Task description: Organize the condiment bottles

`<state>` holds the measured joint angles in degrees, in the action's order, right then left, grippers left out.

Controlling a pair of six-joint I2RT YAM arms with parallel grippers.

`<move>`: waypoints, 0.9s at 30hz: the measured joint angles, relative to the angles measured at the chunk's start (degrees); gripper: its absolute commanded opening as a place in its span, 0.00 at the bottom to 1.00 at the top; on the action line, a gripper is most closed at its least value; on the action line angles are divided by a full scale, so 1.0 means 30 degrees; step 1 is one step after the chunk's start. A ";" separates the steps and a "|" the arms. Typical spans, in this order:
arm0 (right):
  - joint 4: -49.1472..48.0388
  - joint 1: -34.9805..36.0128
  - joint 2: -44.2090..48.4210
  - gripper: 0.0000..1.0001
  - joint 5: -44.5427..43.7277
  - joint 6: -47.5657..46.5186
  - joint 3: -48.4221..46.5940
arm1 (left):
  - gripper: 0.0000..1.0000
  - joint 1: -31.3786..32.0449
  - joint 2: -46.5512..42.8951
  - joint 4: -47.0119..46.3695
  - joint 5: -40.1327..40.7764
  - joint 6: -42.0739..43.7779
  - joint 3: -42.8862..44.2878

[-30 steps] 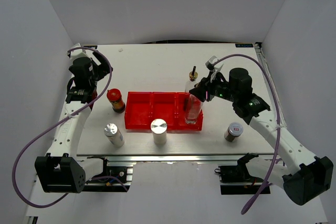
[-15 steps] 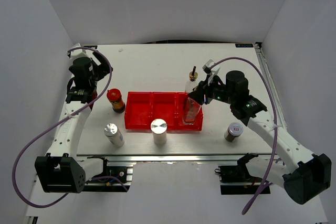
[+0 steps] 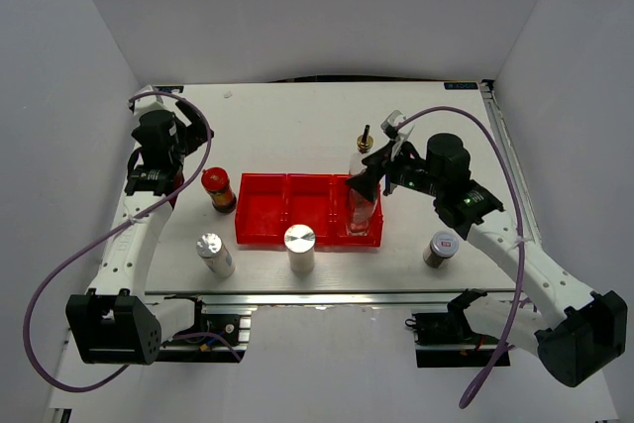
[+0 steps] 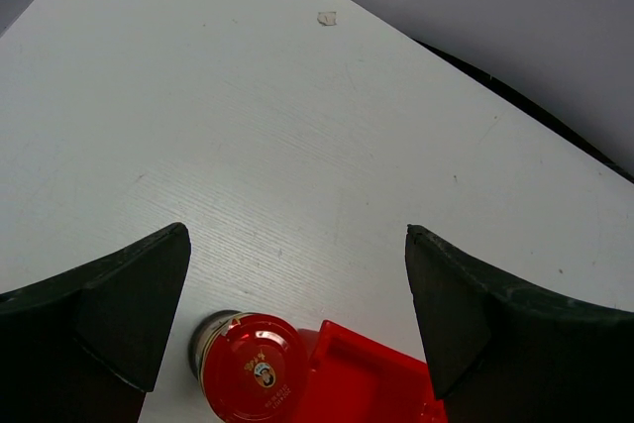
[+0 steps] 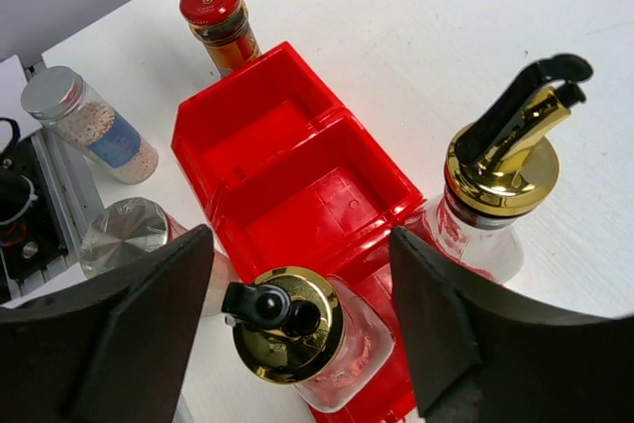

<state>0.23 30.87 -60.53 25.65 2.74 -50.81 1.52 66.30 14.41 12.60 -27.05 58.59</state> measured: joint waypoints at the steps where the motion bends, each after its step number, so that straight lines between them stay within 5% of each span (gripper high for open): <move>1: 0.0007 0.0007 0.0036 0.89 0.0022 0.0000 -0.0007 | 0.98 0.0000 0.0000 0.0044 -0.0007 -0.0036 0.0000; 10: 0.0408 0.0015 0.1362 0.89 -0.0962 0.0189 -0.0291 | 0.98 0.0000 -0.0219 0.0408 -0.0066 -0.0561 -0.0007; 21: 0.1494 0.0029 0.3759 0.89 -0.7278 0.1501 -0.0583 | 0.98 0.0066 -0.0801 0.1639 -0.0219 -0.2288 -0.1188; 27: 0.0576 0.0073 0.7235 0.89 -1.3194 0.2820 0.0903 | 0.98 0.0998 -0.0175 0.2878 0.0277 -0.3220 -0.2120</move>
<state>1.96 31.09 -38.83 -13.93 11.20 -48.10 4.51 65.78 23.05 13.43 -36.71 52.23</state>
